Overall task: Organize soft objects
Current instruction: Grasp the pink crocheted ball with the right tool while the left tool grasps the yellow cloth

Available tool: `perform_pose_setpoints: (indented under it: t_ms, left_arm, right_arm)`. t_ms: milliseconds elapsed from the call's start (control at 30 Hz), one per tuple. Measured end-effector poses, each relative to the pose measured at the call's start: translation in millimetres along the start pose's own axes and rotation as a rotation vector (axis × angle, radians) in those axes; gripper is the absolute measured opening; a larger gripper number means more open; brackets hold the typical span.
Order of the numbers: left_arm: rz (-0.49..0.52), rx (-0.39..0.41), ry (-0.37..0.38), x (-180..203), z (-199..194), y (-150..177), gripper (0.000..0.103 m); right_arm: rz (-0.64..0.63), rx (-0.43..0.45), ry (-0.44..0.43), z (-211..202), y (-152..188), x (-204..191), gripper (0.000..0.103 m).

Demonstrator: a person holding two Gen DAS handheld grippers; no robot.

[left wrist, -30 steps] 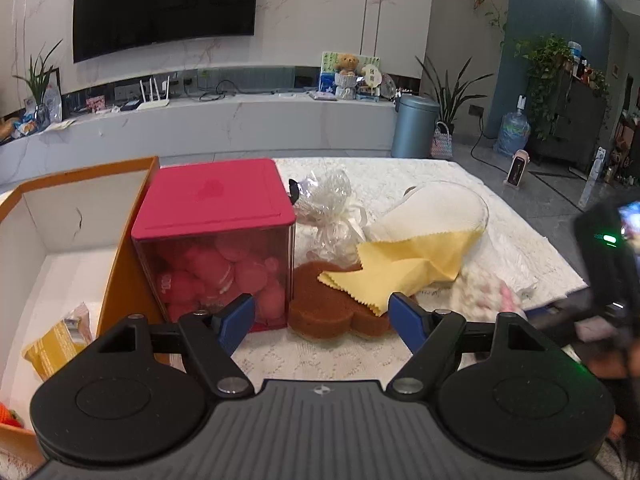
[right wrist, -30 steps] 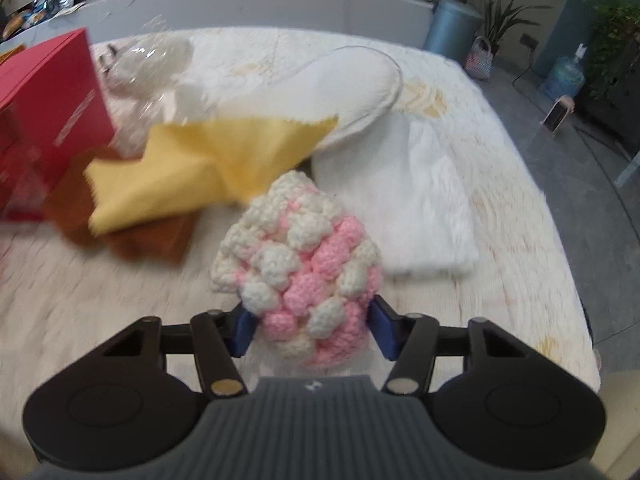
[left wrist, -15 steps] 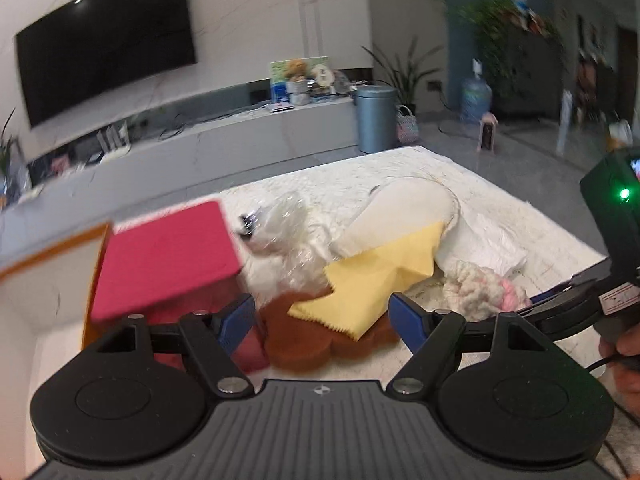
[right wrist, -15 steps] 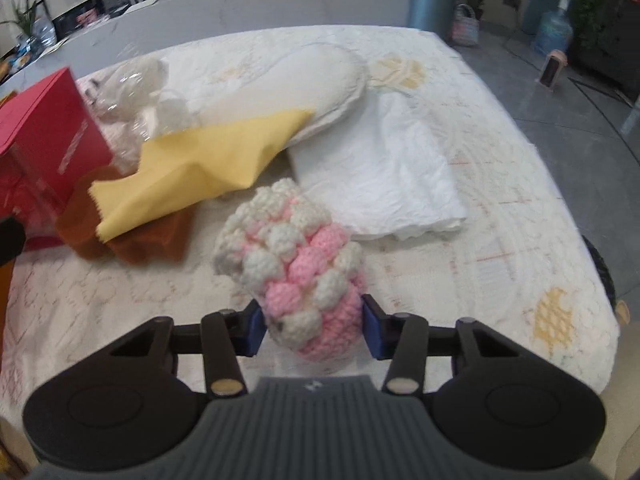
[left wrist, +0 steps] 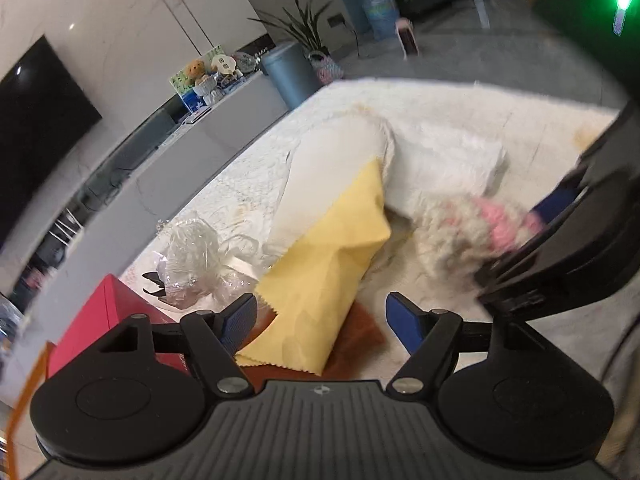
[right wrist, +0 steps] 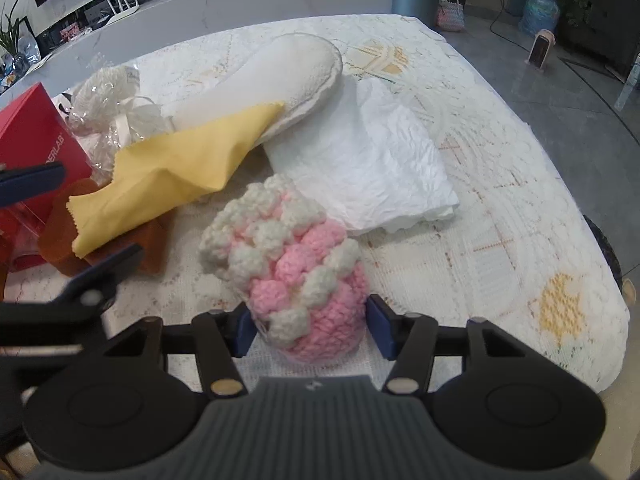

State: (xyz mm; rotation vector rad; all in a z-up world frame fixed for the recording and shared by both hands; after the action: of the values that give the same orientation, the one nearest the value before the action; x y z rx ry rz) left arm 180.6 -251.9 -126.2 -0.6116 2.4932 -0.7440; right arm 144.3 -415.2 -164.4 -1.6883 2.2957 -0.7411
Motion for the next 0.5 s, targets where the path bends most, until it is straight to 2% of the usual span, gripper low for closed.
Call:
perform_pose_setpoints:
  t_ms: [100, 200, 267, 367, 400, 467, 500]
  left_arm:
    - [0.022, -0.006, -0.032, 1, 11, 2, 0.086]
    - [-0.006, -0.034, -0.015, 2, 22, 8, 0.081]
    - [-0.040, -0.038, 0.003, 2, 26, 11, 0.067]
    - [-0.102, -0.020, -0.013, -1, 23, 11, 0.055]
    - [-0.109, -0.005, -0.018, -1, 20, 11, 0.053]
    - [-0.098, 0.039, -0.018, 1, 12, 8, 0.039]
    - [-0.092, 0.067, -0.024, 2, 7, 6, 0.035]
  right_arm:
    - [0.000, -0.001, 0.006, 0, 0, 2, 0.056]
    - [-0.004, -0.004, 0.002, 1, 0, 1, 0.057]
    - [-0.020, -0.003, 0.012, 1, 1, -1, 0.057]
    - [-0.044, -0.001, 0.026, 2, 2, -3, 0.057]
    - [-0.040, -0.002, 0.023, 2, 2, -3, 0.057]
    - [-0.027, -0.007, 0.008, 3, 2, -1, 0.057]
    - [-0.025, -0.009, 0.005, 4, 1, -1, 0.057]
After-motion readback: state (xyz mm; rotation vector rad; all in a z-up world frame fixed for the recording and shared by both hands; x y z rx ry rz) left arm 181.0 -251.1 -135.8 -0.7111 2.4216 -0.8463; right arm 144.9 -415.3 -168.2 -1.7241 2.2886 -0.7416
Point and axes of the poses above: each gripper's, at about its wrist camera, not at the fingertips, and z roughly the way its jaws point, x to its right, y to its underside, the point moved 9 cm from there along z, roughly the way its jaws point, and after that the axes turned 13 degrees about y, right-handed, at the moved point
